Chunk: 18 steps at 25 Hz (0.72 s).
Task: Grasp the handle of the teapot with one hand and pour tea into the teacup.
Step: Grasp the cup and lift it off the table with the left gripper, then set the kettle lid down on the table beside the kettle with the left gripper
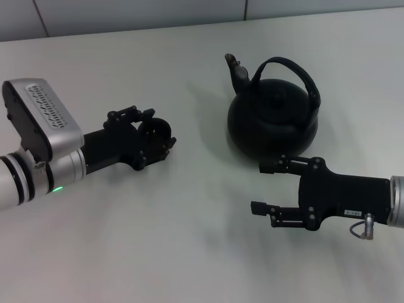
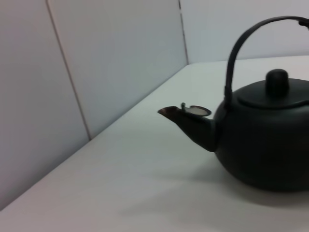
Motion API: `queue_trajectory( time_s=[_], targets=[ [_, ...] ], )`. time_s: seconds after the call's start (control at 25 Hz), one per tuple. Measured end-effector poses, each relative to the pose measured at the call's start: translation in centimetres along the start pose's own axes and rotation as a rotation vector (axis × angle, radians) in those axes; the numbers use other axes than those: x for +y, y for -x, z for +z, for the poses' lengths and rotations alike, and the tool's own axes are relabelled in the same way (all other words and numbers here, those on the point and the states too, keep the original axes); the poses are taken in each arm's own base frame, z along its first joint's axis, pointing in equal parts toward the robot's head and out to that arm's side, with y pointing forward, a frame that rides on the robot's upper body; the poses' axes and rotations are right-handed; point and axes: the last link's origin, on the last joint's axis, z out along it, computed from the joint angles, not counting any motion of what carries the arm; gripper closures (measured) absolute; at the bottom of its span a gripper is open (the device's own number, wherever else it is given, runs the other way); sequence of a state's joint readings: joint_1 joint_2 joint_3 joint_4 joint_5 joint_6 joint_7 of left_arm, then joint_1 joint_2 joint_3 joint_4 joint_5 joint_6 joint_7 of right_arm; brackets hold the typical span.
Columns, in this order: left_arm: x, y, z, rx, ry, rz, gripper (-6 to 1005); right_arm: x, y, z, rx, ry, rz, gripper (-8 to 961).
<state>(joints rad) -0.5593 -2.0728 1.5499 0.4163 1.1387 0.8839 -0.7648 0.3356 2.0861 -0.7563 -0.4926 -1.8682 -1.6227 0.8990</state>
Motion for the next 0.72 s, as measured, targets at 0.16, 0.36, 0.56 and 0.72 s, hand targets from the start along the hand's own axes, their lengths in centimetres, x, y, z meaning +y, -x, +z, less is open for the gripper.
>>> queue_trajectory(
  time_s=[0.16,0.36,0.56,0.72],
  targets=[
    [0.37,0.22,0.39,-0.026,0.009,0.014,278,-0.05,0.07,0.06,-0.001,0.002,-0.002,183],
    [0.49,0.30,0.48,-0.033,0.012,0.019,272,-0.07,0.09,0.09,-0.001,0.002,-0.003,184],
    [0.53,0.61,0.60,-0.054,0.010,0.020,266,-0.05,0.08,0.08,-0.001,0.003,-0.003,183],
    [0.54,0.65,0.53,-0.052,0.006,0.015,262,0.01,0.02,0.06,0.001,0.004,-0.001,183]
  ],
)
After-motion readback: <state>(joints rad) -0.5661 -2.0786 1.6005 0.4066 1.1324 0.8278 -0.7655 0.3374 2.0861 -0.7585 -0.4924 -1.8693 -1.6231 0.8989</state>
